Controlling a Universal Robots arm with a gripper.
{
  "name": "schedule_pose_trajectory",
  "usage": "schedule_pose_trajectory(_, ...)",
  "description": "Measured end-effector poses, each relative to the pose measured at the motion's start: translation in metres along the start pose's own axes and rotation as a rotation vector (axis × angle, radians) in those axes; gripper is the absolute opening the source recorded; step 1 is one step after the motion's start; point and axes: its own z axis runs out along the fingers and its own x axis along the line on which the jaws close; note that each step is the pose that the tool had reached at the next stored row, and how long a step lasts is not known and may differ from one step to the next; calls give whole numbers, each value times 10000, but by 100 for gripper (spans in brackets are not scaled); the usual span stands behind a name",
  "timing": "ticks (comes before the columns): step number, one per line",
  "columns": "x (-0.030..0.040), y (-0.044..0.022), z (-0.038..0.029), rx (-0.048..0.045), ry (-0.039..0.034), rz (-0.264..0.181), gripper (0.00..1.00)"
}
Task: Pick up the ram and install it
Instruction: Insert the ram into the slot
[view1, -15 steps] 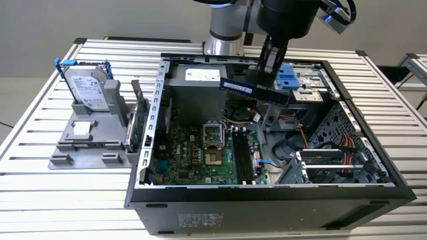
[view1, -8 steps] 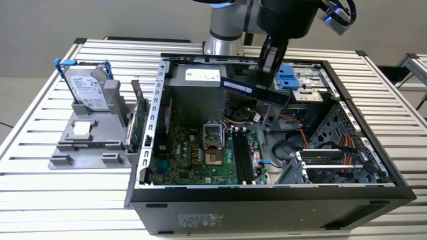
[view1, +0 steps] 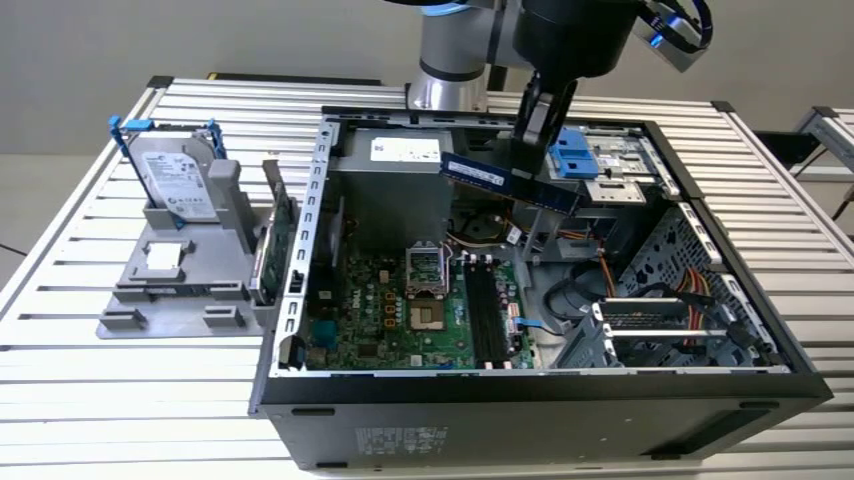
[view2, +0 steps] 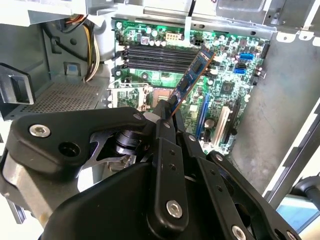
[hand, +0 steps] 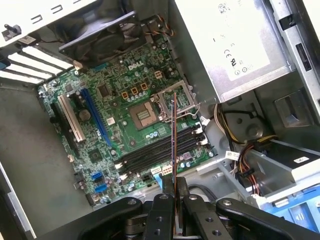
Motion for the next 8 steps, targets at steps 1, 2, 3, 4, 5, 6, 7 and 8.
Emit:
schedule_pose_trajectory(1, 0, 0, 0, 0, 0, 7, 0)
schedule_pose_trajectory(2, 0, 0, 0, -1, -1, 13, 0)
schedule_pose_trajectory(3, 0, 0, 0, -1, 0, 15, 0)
schedule_pose_trajectory(4, 0, 0, 0, -1, 0, 16, 0)
schedule_pose_trajectory(5, 0, 0, 0, -1, 0, 32, 0)
schedule_pose_trajectory(6, 0, 0, 0, -2, 0, 46, 0)
schedule_pose_trajectory(7, 0, 0, 0, -3, 0, 60, 0)
schedule_pose_trajectory(8, 0, 0, 0, -3, -1, 73, 0)
